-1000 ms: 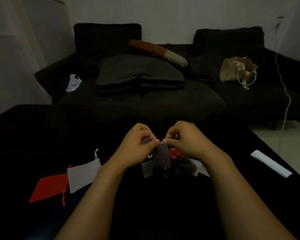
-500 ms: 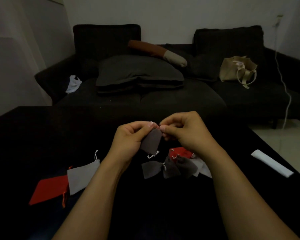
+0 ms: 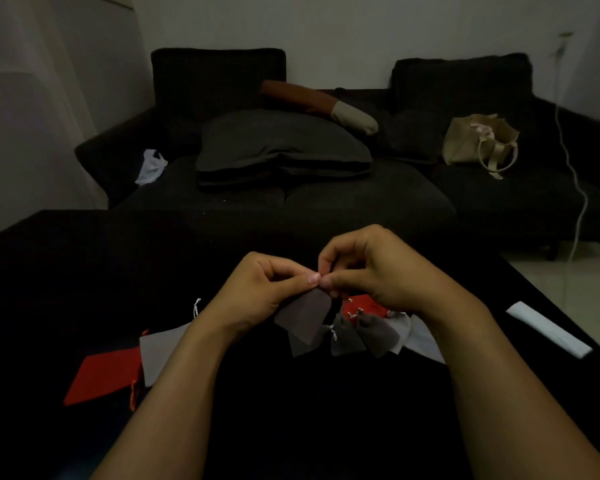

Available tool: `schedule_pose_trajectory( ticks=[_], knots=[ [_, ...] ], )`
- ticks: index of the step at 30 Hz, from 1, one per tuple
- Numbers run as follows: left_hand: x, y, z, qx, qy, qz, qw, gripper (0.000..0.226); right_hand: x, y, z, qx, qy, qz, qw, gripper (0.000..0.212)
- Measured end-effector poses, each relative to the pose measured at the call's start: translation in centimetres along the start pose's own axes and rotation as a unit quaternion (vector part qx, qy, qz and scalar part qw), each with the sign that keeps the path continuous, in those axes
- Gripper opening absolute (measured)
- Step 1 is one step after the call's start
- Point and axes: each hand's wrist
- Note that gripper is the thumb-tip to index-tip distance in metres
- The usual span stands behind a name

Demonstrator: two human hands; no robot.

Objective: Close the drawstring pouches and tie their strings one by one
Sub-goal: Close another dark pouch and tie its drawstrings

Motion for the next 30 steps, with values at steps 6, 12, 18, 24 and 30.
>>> schedule_pose_trajectory(
  ticks=[6, 12, 18, 24, 30],
  knots=[
    [0.3, -0.1, -0.3, 0.067, -0.009, -0.079, 0.995, 0.016, -0.2, 0.0, -0.3, -0.029, -0.067, 0.101, 0.992, 0.009],
    [-1.6, -0.2, -0.1, 0.119, 0.012, -0.315, 0.941, 0.024, -0.5, -0.1, -0.2, -0.019, -0.060, 0.261, 0.963, 0.010],
    [-2.4, -0.1, 0.2, 0.113, 0.008, -0.351, 0.930, 0.028, 0.0, 0.4, -0.4, -0.021, -0.032, 0.274, 0.961, 0.013],
    [-2.4, 0.2, 0.1, 0.108, 0.028, -0.345, 0.932, 0.019, -0.4, -0.2, -0.1, -0.032, -0.018, 0.283, 0.958, 0.016],
    [-2.6, 0.4, 0.1, 0.085, 0.010, -0.329, 0.940, 0.024, -0.3, -0.1, -0.4, -0.040, -0.043, 0.291, 0.955, 0.007]
  ],
)
Point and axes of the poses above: each hand's wrist, its own z-axis towards the middle knuckle, its own x-axis out of the back of the hand, y = z × x, and after that the axes turned 3 degrees about y, right-handed
